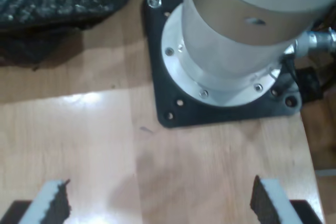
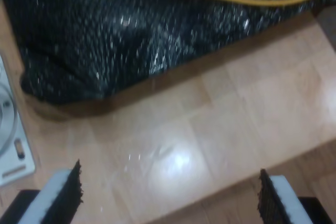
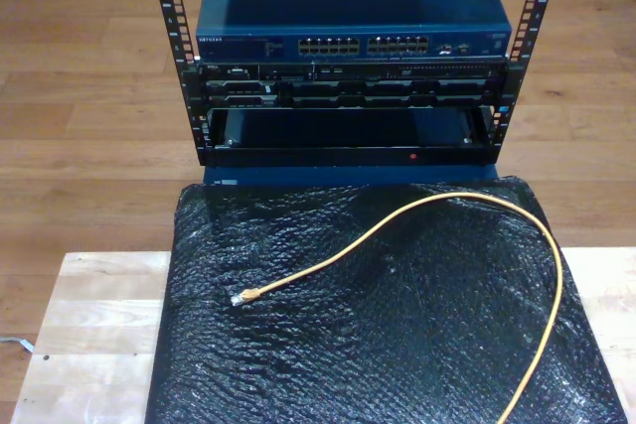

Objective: Grab the cable and plug it in

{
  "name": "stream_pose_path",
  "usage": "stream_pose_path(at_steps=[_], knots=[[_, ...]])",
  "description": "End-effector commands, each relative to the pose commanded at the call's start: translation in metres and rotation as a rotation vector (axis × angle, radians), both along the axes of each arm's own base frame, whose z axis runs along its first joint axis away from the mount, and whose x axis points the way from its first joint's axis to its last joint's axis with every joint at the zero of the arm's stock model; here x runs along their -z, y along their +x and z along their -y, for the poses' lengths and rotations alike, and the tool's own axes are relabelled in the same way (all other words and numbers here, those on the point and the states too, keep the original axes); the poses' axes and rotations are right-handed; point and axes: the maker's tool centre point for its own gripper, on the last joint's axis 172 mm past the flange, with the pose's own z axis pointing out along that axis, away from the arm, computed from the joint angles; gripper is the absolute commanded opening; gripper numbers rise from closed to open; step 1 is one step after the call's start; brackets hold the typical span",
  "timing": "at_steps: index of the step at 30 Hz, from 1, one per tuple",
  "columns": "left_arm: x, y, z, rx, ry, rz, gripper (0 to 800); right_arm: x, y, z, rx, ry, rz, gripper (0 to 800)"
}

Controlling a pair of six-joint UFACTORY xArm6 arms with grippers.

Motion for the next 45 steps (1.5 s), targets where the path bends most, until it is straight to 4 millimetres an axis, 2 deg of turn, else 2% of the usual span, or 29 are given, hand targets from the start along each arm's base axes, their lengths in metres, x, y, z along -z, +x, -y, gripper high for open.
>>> stream_pose_path(at_steps=[16,26,30,36,41,45], knots=[[-0.003,0.040,0.029,-0.048,-0.013,-0.041,800,-0.024,0.065,-0.055,-0.051,0.071,-0.023,798],[-0.005,0.058,0.050,-0.094,-0.024,-0.088,800,-0.051,0.116,-0.099,-0.098,0.081,0.002,798],[-0.007,0.066,0.058,-0.109,-0.046,-0.076,800,-0.048,0.135,-0.119,-0.129,0.055,-0.001,798],[-0.008,0.070,0.061,-0.147,-0.056,-0.086,800,-0.042,0.154,-0.142,-0.165,0.043,-0.012,798],[-0.008,0.074,0.069,-0.132,-0.049,-0.105,800,-0.032,0.174,-0.168,-0.204,0.027,-0.019,798],[-0.007,0.079,0.081,-0.110,-0.033,-0.136,800,-0.029,0.189,-0.197,-0.243,0.004,-0.013,798]])
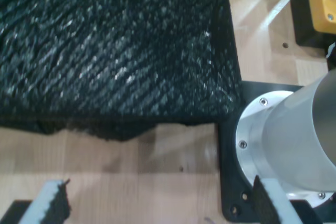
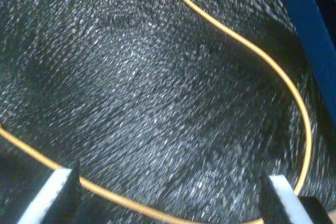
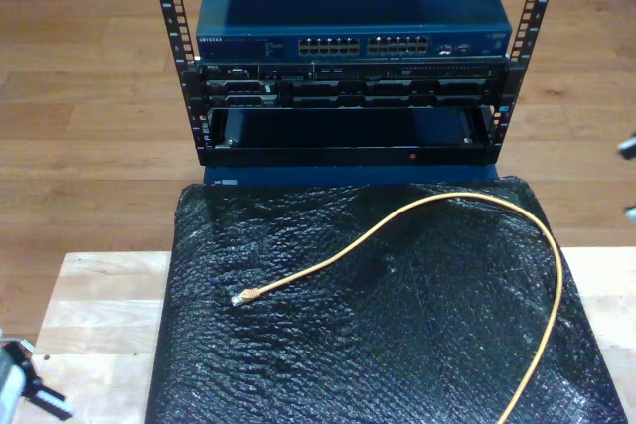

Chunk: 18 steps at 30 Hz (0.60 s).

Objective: Grab the cable and plug it in

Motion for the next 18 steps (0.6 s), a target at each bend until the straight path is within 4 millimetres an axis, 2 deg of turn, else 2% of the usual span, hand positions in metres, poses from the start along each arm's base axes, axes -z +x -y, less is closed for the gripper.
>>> stream_pose_path(at_steps=[5,10,18], knots=[[0.001,0.004,0.011,0.012,0.020,-0.035,800,0.002,0.016,-0.047,-0.078,-0.020,-0.004,798],[0.002,0.011,0.017,0.010,0.021,-0.029,800,0.003,0.028,-0.080,-0.117,-0.031,0.000,798],[0.007,0.015,0.015,0.001,0.023,-0.028,800,0.014,0.044,-0.129,-0.188,-0.046,0.015,798]])
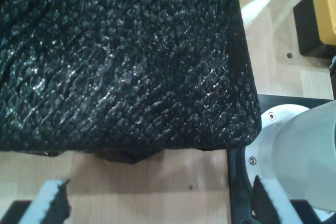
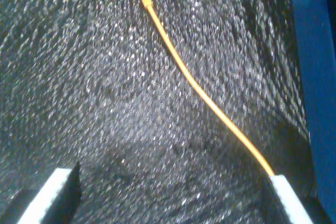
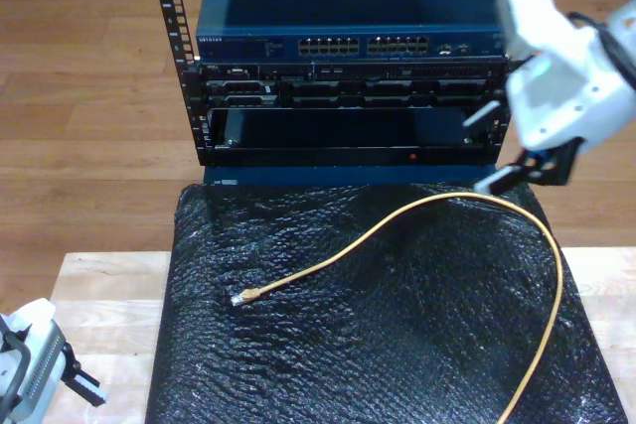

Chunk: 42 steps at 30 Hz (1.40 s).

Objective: Grab the cable and plug it in

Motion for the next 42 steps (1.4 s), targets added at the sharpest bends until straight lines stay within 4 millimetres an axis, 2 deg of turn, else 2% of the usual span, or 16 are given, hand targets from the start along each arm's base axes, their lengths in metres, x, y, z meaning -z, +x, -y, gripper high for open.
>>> stream_pose_path(at_steps=[6,11,18,23,30,36,39,42], knots=[[0.000,0.000,0.000,-0.013,0.004,-0.008,800,0.008,0.005,-0.033,-0.026,-0.019,-0.037,797],[0.000,-0.001,0.001,-0.013,0.002,-0.012,800,0.028,0.001,-0.062,-0.111,-0.137,-0.051,797],[0.000,-0.001,0.000,-0.013,0.001,-0.011,800,0.059,0.011,-0.082,-0.148,-0.317,-0.002,797],[0.001,-0.001,0.001,-0.013,-0.001,-0.015,800,0.085,0.003,-0.101,-0.191,-0.387,-0.030,797],[0.001,-0.001,0.001,-0.013,-0.002,-0.016,800,0.107,0.016,-0.120,-0.206,-0.524,0.033,796],[0.002,-0.001,0.001,-0.013,-0.003,-0.017,800,0.118,0.027,-0.137,-0.177,-0.587,0.083,794],[0.002,-0.002,0.001,-0.013,-0.004,-0.018,800,0.127,0.023,-0.147,-0.190,-0.592,0.084,794],[0.002,-0.002,0.001,-0.013,-0.005,-0.020,800,0.143,0.010,-0.168,-0.193,-0.595,0.075,793]])
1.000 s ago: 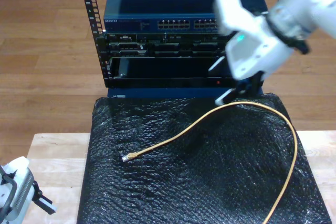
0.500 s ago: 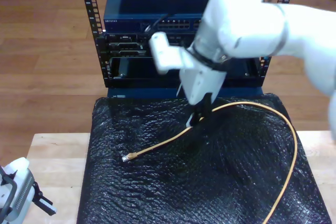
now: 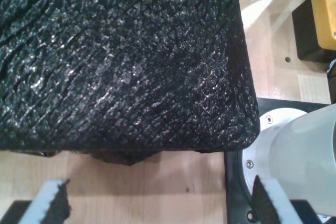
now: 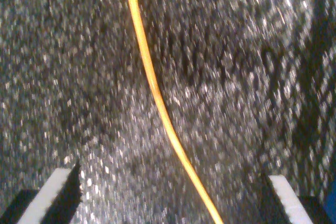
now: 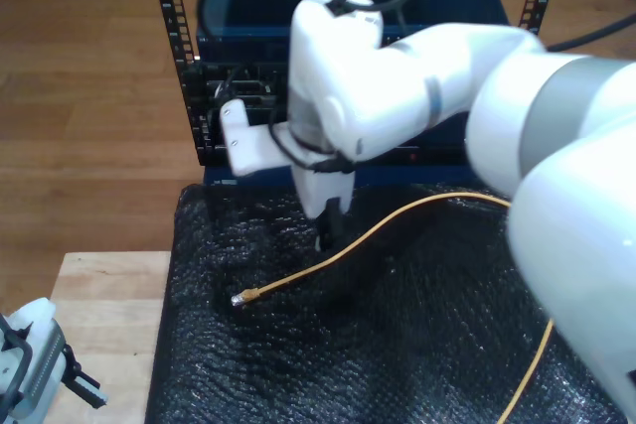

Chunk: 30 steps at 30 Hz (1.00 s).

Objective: Grab the cable and plug it in

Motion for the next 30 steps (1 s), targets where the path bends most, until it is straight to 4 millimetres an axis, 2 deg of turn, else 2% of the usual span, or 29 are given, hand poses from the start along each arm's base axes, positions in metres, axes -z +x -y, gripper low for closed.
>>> stream_pose_path(at_steps=[3,9,17,30], knots=[[0.000,0.000,0.000,0.000,-0.001,-0.001,800,0.008,-0.002,-0.007,0.009,-0.019,0.017,792],[0.001,0.000,-0.001,-0.001,0.001,-0.001,800,0.029,-0.006,-0.004,0.019,-0.100,0.040,779],[0.003,-0.001,0.000,0.000,-0.009,-0.014,800,0.059,-0.033,-0.018,-0.046,-0.119,0.028,746],[0.003,0.000,-0.001,0.000,-0.008,-0.012,800,0.065,-0.036,-0.029,-0.075,-0.109,0.038,688]])
